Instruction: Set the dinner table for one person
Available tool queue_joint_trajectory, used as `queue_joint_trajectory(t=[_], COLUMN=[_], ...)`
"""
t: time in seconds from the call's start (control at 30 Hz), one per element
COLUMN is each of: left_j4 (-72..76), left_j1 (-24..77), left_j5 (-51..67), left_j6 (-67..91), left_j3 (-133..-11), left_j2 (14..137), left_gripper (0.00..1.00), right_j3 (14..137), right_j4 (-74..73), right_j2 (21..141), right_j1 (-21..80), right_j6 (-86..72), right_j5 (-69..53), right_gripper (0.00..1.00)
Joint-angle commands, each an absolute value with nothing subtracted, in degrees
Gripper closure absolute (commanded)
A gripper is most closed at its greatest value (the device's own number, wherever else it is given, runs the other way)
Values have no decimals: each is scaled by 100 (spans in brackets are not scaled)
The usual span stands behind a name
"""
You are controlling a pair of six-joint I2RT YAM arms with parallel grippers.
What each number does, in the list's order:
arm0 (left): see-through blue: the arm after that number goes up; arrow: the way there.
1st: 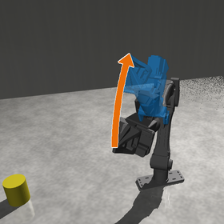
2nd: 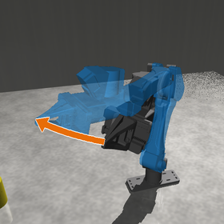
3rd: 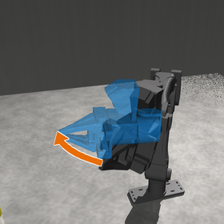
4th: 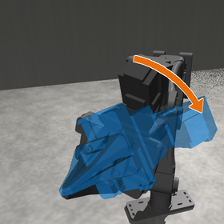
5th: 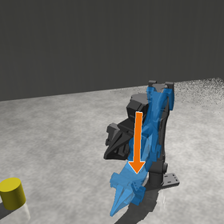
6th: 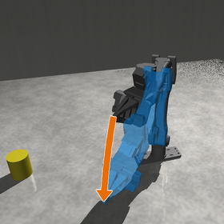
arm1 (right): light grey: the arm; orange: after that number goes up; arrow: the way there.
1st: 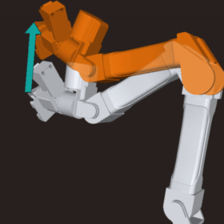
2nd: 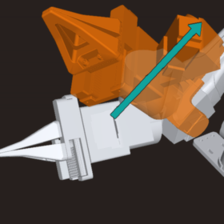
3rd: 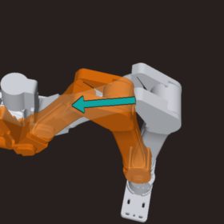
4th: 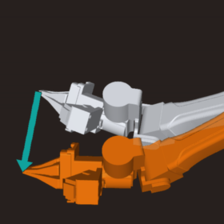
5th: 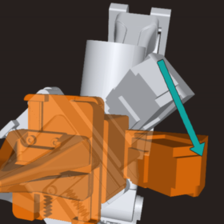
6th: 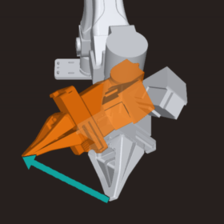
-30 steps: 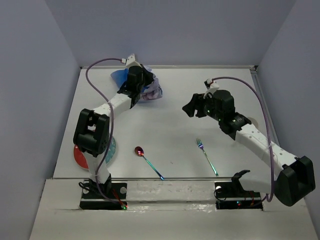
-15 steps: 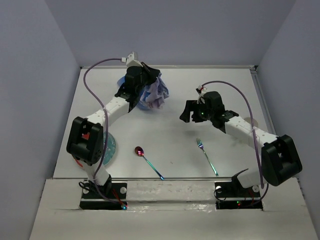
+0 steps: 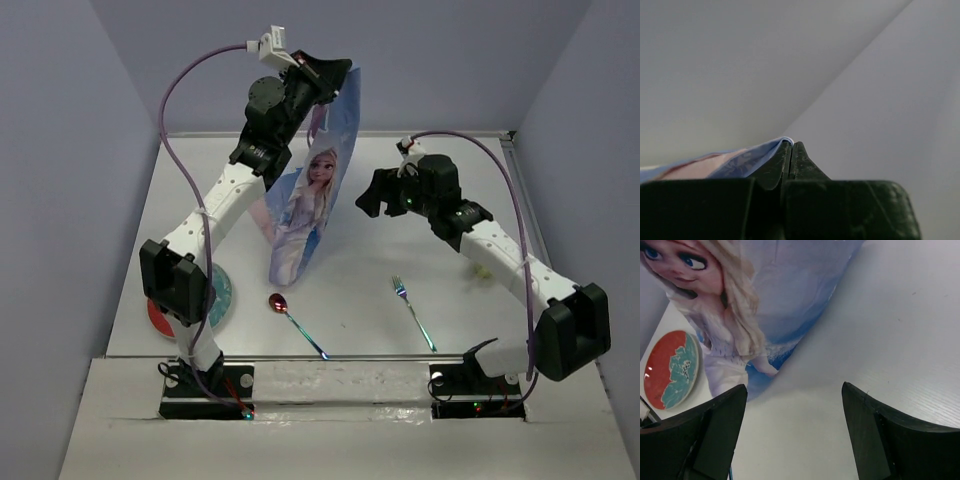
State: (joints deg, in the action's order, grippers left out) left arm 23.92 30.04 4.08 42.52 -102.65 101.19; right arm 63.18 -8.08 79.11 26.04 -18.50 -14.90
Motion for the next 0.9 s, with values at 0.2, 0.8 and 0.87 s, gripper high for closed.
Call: queue_joint_trajectory(t=[0.2, 0.8, 0.87], left_j4=[2469, 3111, 3129], left_j1=[2049, 79, 79], left_j5=[-684, -580, -510], left_j6=[3665, 3568, 3577], left_j3=[-9462, -7330, -7313], left_j2=[8808, 8833, 8877], left_gripper=[100, 100, 100], right_j3=[6732, 8621, 9023], right_j4=[-1301, -1441, -1468], right_j2=[8102, 11724, 12091], right_j1=[2602, 3085, 3216], right_j6=[-1476, -1687, -1714], right_j5=[-1862, -1749, -1661], right_gripper=[8, 6, 6])
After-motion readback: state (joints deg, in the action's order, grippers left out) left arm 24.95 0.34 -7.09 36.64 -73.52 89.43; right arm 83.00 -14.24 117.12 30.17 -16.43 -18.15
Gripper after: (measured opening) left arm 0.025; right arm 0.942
